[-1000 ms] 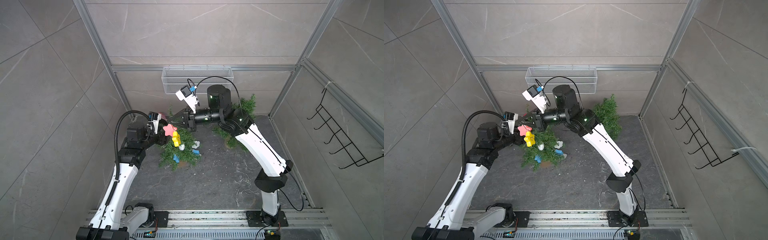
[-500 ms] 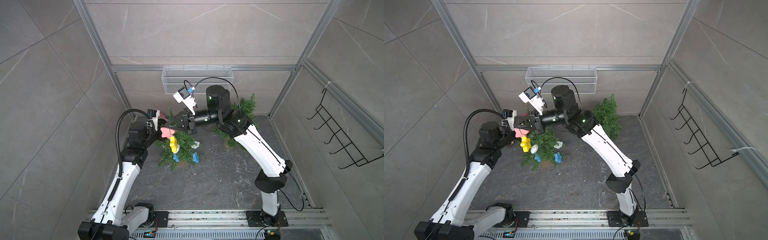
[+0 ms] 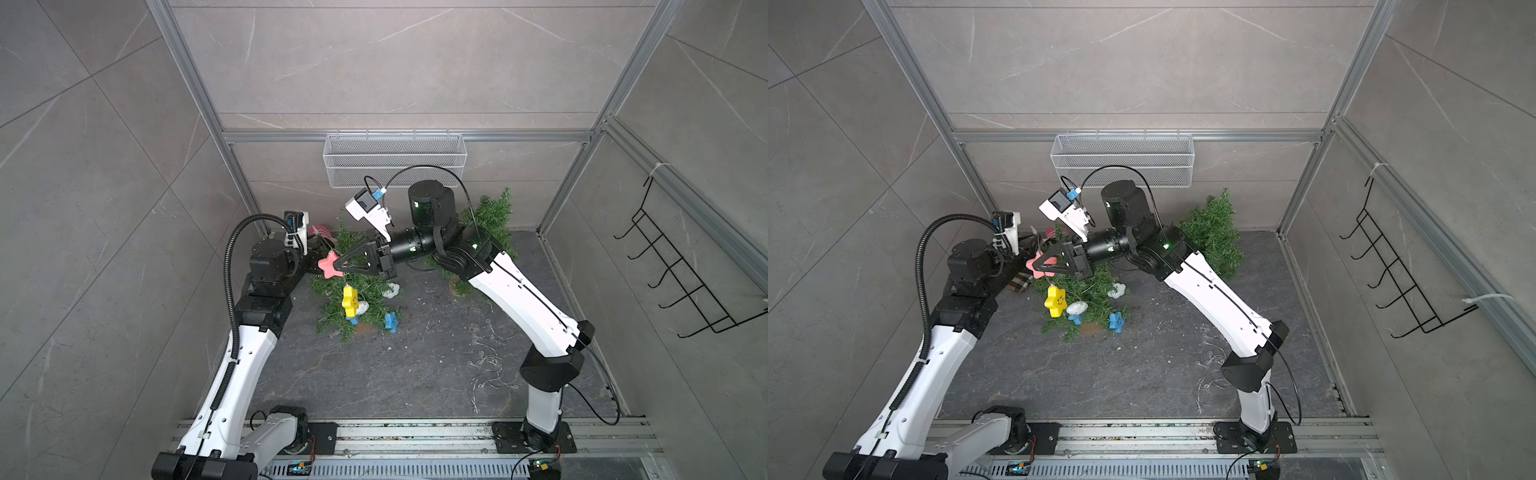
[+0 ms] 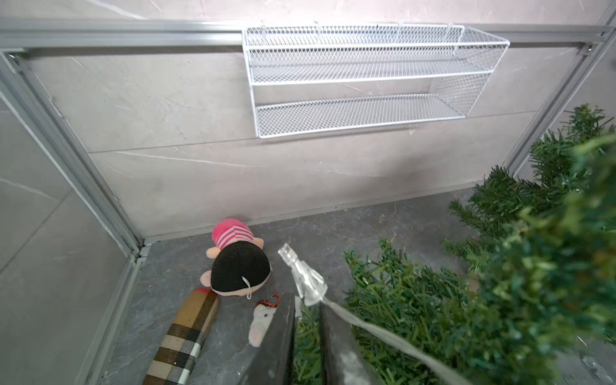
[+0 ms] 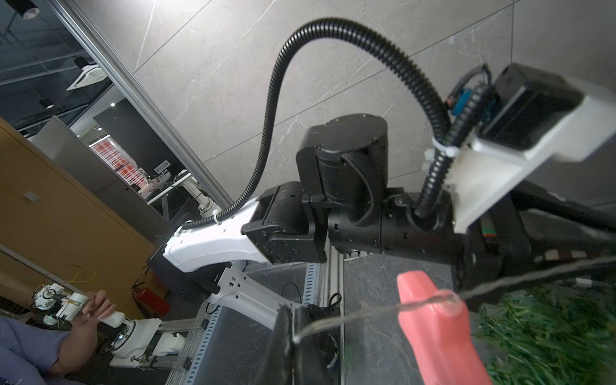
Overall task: Wrap string light around the christmas tree
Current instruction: Wrap the light string around the Christmas tree.
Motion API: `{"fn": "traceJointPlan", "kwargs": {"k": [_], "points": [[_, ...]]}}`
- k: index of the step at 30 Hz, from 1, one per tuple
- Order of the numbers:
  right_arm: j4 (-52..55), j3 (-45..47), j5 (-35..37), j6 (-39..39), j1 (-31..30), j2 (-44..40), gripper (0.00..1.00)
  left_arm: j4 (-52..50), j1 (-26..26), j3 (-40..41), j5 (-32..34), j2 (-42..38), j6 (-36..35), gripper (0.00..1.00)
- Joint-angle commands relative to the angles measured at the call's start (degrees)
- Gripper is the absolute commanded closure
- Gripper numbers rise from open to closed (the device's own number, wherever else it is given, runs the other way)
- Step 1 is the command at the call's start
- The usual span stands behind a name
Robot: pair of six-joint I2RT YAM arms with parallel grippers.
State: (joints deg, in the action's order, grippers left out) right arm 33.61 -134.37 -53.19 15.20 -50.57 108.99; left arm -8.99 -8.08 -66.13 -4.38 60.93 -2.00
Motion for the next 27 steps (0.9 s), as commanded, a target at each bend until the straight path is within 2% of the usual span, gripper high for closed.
{"fn": "traceJointPlan", "kwargs": {"k": [1, 5, 9, 12, 16, 19, 23, 27], "points": [[-0.6, 3.2, 0.0, -2.3, -0.1, -3.6, 1.00, -0.1, 0.4, -4.4, 4.8, -1.7, -4.1, 0.84], [-1.2, 8.5, 0.7, -2.7, 0.6, -5.6, 1.00, -4.9, 0.4, -5.9, 6.7, -3.3, -5.3, 0.86], [-1.9, 15.4, 1.8, -2.3, 0.6, -8.1, 1.00, -10.7, 0.4, -3.7, 8.5, -7.6, -5.2, 0.86], [-0.7, 20.8, 4.8, -2.9, 0.6, -9.9, 1.00, -16.4, 0.4, -1.8, 9.3, -10.9, -5.6, 0.85], [0.6, 24.2, 9.4, -3.2, 1.7, -10.6, 1.00, -24.5, 0.4, -1.8, 10.5, -11.5, -3.9, 0.82], [6.2, 21.5, 13.7, -5.7, 2.1, -8.4, 1.00, -27.9, 0.4, -4.3, 6.4, -10.9, -1.0, 0.78], [15.0, 16.9, 24.7, -11.0, 3.1, -5.7, 1.00, -29.3, 0.3, -6.6, -5.2, -10.6, 6.3, 0.72], [12.1, 19.0, 26.3, -9.5, 3.0, -2.9, 0.97, -28.0, -0.3, -4.5, -13.4, -12.3, 9.9, 0.69]]}}
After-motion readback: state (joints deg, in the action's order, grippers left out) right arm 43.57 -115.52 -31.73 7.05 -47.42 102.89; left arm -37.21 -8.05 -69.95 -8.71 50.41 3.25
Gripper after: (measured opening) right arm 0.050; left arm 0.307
